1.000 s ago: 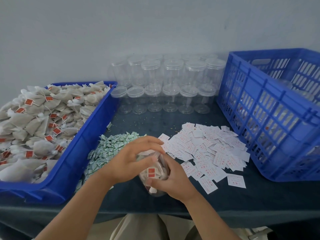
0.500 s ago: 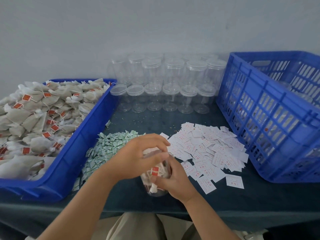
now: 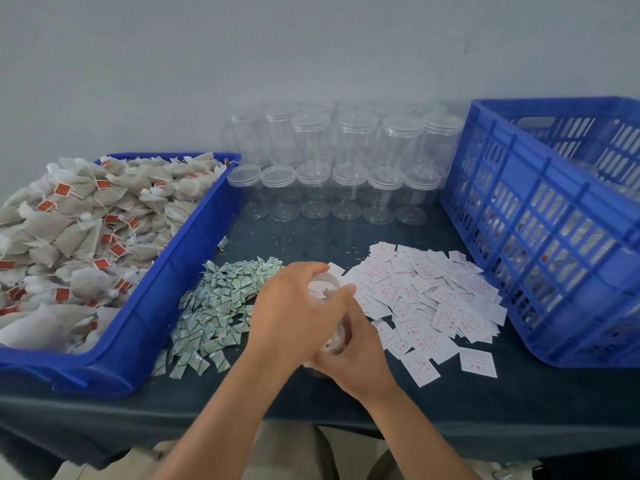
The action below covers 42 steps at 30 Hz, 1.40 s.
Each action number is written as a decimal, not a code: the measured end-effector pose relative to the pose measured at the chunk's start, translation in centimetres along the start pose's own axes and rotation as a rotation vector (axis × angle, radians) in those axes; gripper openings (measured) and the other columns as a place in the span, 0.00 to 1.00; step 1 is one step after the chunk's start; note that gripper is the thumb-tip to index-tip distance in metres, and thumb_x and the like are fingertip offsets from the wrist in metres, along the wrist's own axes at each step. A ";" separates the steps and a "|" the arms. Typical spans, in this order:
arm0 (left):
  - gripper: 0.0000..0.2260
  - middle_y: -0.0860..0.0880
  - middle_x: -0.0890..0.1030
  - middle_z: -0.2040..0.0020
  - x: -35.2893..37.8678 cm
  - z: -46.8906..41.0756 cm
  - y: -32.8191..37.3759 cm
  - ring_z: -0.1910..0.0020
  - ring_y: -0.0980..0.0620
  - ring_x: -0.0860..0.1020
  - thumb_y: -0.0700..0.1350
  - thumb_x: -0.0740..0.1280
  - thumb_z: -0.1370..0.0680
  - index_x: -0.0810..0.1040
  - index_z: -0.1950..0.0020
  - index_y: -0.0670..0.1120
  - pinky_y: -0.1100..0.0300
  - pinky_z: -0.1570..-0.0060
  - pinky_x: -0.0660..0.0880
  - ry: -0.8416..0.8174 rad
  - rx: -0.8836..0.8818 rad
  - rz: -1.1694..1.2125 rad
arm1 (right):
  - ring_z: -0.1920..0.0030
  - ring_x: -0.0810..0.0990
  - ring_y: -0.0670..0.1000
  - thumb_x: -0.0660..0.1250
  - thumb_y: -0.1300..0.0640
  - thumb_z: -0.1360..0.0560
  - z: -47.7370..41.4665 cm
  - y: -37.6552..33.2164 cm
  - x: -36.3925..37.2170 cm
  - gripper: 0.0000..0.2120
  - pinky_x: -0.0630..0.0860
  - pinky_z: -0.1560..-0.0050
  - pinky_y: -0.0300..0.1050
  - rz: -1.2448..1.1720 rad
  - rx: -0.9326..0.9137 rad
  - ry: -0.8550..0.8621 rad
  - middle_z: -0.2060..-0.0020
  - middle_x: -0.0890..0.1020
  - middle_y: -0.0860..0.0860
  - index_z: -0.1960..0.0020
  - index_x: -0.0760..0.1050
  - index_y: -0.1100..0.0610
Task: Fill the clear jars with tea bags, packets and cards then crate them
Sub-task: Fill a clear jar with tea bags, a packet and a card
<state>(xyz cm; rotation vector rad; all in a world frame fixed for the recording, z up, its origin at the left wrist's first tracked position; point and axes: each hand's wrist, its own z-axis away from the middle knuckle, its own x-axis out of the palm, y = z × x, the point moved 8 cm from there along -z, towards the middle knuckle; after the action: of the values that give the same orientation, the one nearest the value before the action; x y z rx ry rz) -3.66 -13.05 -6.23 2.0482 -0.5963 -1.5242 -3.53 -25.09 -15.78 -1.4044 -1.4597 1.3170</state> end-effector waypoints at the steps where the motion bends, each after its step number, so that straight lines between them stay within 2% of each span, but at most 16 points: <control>1: 0.20 0.69 0.80 0.43 0.1 -0.1 -0.1 0.42 0.67 0.77 0.67 0.69 0.27 0.80 0.37 0.62 0.70 0.48 0.70 -0.012 0.014 0.040 | 0.41 0.86 0.51 0.84 0.47 0.32 0.0 -0.1 -0.2 0.32 0.84 0.42 0.53 -0.008 0.005 -0.002 0.42 0.86 0.45 0.32 0.74 0.41; 5: 0.14 0.76 0.78 0.45 0.4 -0.6 -1.3 0.43 0.78 0.73 0.60 0.69 0.31 0.80 0.45 0.67 0.71 0.52 0.70 -0.097 0.003 0.161 | 0.38 0.84 0.47 0.84 0.42 0.30 -0.3 -0.2 -0.3 0.29 0.79 0.41 0.41 0.017 0.042 -0.046 0.40 0.85 0.42 0.33 0.76 0.40; 8: 0.14 0.72 0.81 0.46 0.2 -0.8 -1.9 0.43 0.73 0.77 0.59 0.72 0.32 0.81 0.46 0.66 0.66 0.47 0.75 -0.107 0.004 0.242 | 0.38 0.84 0.46 0.84 0.41 0.30 -0.3 -0.2 -0.1 0.30 0.80 0.41 0.44 0.026 0.054 -0.038 0.40 0.86 0.42 0.33 0.76 0.42; 12: 0.29 0.68 0.79 0.40 -0.1 -0.2 -2.1 0.38 0.69 0.75 0.67 0.74 0.35 0.77 0.35 0.64 0.68 0.41 0.72 -0.015 -0.024 0.319 | 0.39 0.86 0.48 0.85 0.44 0.31 0.0 0.4 0.3 0.33 0.85 0.42 0.59 0.004 0.064 -0.001 0.40 0.85 0.43 0.31 0.74 0.41; 15: 0.40 0.65 0.75 0.38 0.5 0.2 -2.6 0.38 0.64 0.74 0.75 0.73 0.39 0.70 0.29 0.64 0.64 0.44 0.72 0.023 -0.167 0.303 | 0.39 0.85 0.44 0.84 0.44 0.32 0.0 0.2 0.0 0.34 0.84 0.40 0.54 0.081 0.043 0.061 0.39 0.84 0.39 0.31 0.72 0.37; 19: 0.35 0.66 0.78 0.43 1.2 -0.1 -2.4 0.44 0.71 0.76 0.68 0.76 0.39 0.71 0.34 0.68 0.68 0.49 0.72 0.004 -0.151 0.350 | 0.40 0.83 0.39 0.84 0.42 0.36 -0.1 0.0 -0.9 0.35 0.80 0.44 0.37 0.148 0.024 0.091 0.40 0.83 0.34 0.35 0.70 0.30; 24: 0.28 0.75 0.78 0.44 1.4 -0.2 -3.0 0.43 0.74 0.77 0.64 0.77 0.39 0.78 0.39 0.67 0.66 0.47 0.75 -0.037 -0.106 0.422 | 0.39 0.83 0.39 0.83 0.38 0.36 -0.4 0.5 -0.7 0.34 0.79 0.43 0.43 0.123 0.062 0.039 0.40 0.84 0.34 0.34 0.72 0.31; 26: 0.29 0.73 0.79 0.43 1.4 -0.5 -3.1 0.42 0.72 0.78 0.63 0.78 0.38 0.77 0.38 0.70 0.65 0.45 0.77 -0.087 -0.072 0.432 | 0.36 0.82 0.40 0.84 0.39 0.34 -0.5 0.2 -0.7 0.34 0.79 0.40 0.45 0.081 0.073 0.021 0.38 0.83 0.36 0.33 0.72 0.32; 29: 0.37 0.67 0.78 0.35 2.3 -0.1 -3.0 0.35 0.66 0.77 0.58 0.79 0.32 0.68 0.26 0.70 0.66 0.40 0.77 -0.257 0.002 0.597 | 0.30 0.81 0.50 0.84 0.46 0.28 -0.4 -0.1 -0.6 0.36 0.79 0.31 0.55 -0.109 0.076 -0.007 0.32 0.82 0.46 0.26 0.71 0.42; 31: 0.37 0.62 0.77 0.29 3.4 0.9 -2.8 0.30 0.61 0.76 0.57 0.76 0.26 0.64 0.21 0.65 0.62 0.33 0.76 -0.360 0.014 0.687 | 0.27 0.78 0.51 0.80 0.44 0.25 0.0 -0.1 -0.7 0.37 0.78 0.29 0.51 -0.224 0.120 -0.020 0.29 0.80 0.47 0.22 0.67 0.44; 32: 0.31 0.61 0.78 0.30 3.7 1.3 -2.9 0.31 0.60 0.77 0.58 0.73 0.25 0.66 0.23 0.66 0.61 0.34 0.77 -0.346 0.020 0.665 | 0.26 0.78 0.48 0.79 0.42 0.24 0.2 -0.1 -0.6 0.37 0.78 0.29 0.47 -0.233 0.160 -0.034 0.29 0.80 0.43 0.21 0.65 0.42; 34: 0.19 0.60 0.82 0.37 3.5 1.7 -3.2 0.37 0.58 0.81 0.59 0.67 0.23 0.74 0.33 0.71 0.63 0.42 0.79 -0.248 0.039 0.629 | 0.26 0.76 0.42 0.73 0.40 0.22 0.7 -0.7 -0.6 0.33 0.76 0.31 0.39 -0.184 0.207 -0.103 0.30 0.78 0.35 0.21 0.62 0.38; 36: 0.15 0.60 0.84 0.42 2.8 1.7 -3.2 0.43 0.58 0.83 0.60 0.64 0.25 0.77 0.39 0.72 0.68 0.49 0.78 -0.160 0.048 0.636 | 0.27 0.76 0.41 0.67 0.42 0.18 0.8 -1.8 -0.9 0.29 0.76 0.32 0.37 -0.121 0.203 -0.163 0.28 0.77 0.36 0.20 0.60 0.37; 38: 0.15 0.61 0.84 0.43 2.0 1.8 -2.6 0.45 0.61 0.83 0.61 0.64 0.25 0.77 0.39 0.72 0.71 0.51 0.77 -0.106 0.096 0.612 | 0.30 0.79 0.43 0.71 0.37 0.21 0.6 -3.7 -2.5 0.36 0.78 0.33 0.42 -0.020 0.164 -0.107 0.30 0.78 0.38 0.19 0.57 0.35; 40: 0.14 0.60 0.85 0.44 1.4 2.0 -0.8 0.46 0.61 0.83 0.65 0.63 0.21 0.78 0.37 0.69 0.71 0.51 0.77 -0.089 0.168 0.616 | 0.33 0.80 0.40 0.74 0.26 0.30 0.3 -6.8 -4.3 0.48 0.78 0.32 0.44 0.151 0.100 -0.069 0.33 0.79 0.36 0.18 0.55 0.34; 42: 0.21 0.57 0.86 0.44 1.0 1.9 1.6 0.46 0.58 0.85 0.73 0.55 0.20 0.79 0.37 0.67 0.67 0.51 0.79 -0.080 0.197 0.675 | 0.34 0.78 0.37 0.73 0.20 0.36 0.0 -10.1 -6.4 0.50 0.78 0.32 0.43 0.354 0.029 -0.066 0.35 0.79 0.34 0.20 0.59 0.34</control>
<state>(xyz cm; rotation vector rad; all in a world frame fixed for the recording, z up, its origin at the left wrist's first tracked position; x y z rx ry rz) -5.28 -15.18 -6.45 1.6570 -1.3502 -1.1694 -5.08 -30.21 -5.11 -1.6682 -1.2645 1.6067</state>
